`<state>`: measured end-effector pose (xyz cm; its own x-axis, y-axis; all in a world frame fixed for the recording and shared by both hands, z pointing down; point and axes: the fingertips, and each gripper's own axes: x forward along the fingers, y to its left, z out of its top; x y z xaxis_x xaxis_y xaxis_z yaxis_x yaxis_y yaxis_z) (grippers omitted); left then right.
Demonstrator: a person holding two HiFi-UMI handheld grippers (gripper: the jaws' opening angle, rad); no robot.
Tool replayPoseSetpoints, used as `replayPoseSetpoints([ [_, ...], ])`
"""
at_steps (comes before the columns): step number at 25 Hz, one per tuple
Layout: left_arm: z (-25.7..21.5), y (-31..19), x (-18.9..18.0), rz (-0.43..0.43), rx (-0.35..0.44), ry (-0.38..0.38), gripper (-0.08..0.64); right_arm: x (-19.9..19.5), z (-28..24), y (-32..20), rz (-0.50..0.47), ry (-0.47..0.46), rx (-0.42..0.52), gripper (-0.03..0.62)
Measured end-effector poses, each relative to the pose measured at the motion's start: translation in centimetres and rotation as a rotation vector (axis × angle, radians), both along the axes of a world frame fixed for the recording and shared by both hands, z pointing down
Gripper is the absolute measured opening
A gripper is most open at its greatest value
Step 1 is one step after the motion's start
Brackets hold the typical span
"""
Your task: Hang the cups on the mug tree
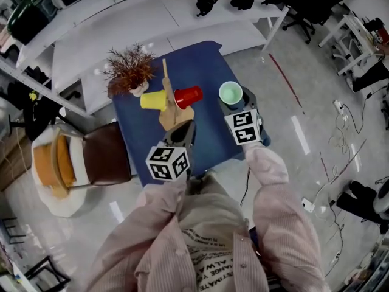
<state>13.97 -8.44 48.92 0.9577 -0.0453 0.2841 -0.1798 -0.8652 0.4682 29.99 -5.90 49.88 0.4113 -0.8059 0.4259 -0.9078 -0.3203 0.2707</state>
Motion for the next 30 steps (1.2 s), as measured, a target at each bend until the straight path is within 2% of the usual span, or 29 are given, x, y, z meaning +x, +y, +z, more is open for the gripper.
replayPoseSetpoints([
  [5,-1.6,0.0,-0.1,-0.009,0.021,0.02,-0.002,0.4,-2.5,-2.2,-0.056,0.047,0.021,0.298],
  [10,-2.6,-0.3,0.8,-0.054,0.056,0.034,-0.002,1.0,-3.9,-4.5,-0.133,0.073,0.048,0.298],
  [13,-3.1,-0.7,1.6,-0.101,0.072,0.036,-0.002,1.6,-4.5,-6.2,-0.201,0.097,0.056,0.298],
  [20,-3.7,-0.8,3.1,-0.231,0.092,0.028,-0.002,1.6,-5.2,-10.9,-0.437,0.143,0.023,0.298],
  [30,-4.5,-1.9,3.4,-0.418,0.125,0.043,-0.002,0.0,-6.0,-15.1,-0.653,0.167,0.033,0.298],
])
